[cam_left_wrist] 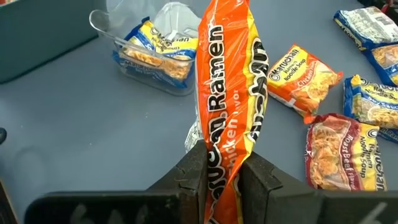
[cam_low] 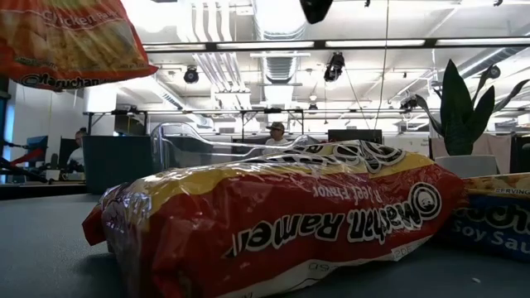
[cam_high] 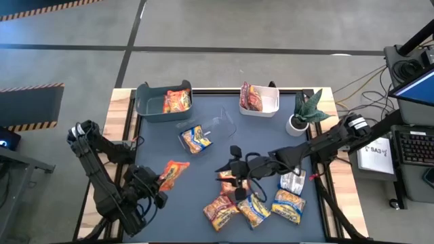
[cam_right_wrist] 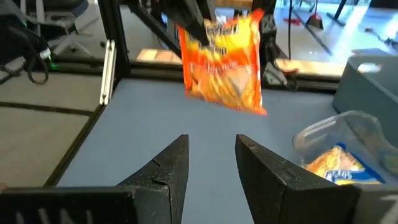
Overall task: Sort Maruchan noodles
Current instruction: Put the orange noodle pack into the blue bin
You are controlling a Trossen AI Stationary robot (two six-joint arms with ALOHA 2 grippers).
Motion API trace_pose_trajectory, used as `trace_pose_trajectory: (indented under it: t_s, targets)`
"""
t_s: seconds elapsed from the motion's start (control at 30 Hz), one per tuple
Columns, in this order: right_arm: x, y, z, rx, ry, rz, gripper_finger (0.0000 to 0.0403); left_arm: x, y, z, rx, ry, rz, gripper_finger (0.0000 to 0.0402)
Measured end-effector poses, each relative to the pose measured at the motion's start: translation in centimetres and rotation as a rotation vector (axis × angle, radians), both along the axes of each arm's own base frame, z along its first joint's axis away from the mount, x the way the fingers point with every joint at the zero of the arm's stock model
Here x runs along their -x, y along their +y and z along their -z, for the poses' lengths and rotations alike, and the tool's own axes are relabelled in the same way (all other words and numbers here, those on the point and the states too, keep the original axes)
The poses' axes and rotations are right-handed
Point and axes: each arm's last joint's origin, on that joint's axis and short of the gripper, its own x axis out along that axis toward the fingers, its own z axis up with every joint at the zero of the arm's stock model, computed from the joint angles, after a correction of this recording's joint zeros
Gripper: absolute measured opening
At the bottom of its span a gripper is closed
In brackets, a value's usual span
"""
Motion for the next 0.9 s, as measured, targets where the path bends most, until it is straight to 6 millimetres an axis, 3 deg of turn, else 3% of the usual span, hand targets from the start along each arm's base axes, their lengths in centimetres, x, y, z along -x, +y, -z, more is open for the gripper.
trace_pose_trajectory:
  t_s: [0.27, 0.4, 0.67, 0.9]
  targets:
    - [2.6, -1.0, -1.5, 0.000, -0.052, -0.004, 0.0113, -1.7, 1.8, -0.3, -0.070, 0.064, 0.014, 0.0042]
    - [3.9, -1.6, -2.0, 0.026, -0.077, 0.002, 0.0107, -2.9, 3.7, -0.8, -0.123, 0.129, 0.030, 0.0042]
    - [5.0, -2.6, -2.9, 0.073, -0.140, 0.012, 0.0095, -4.9, 10.1, -2.9, -0.259, 0.256, 0.042, 0.0042]
    - [4.5, -4.2, -2.5, 0.093, -0.153, 0.061, 0.0088, -4.3, 16.3, -5.3, -0.323, 0.337, -0.016, 0.0042]
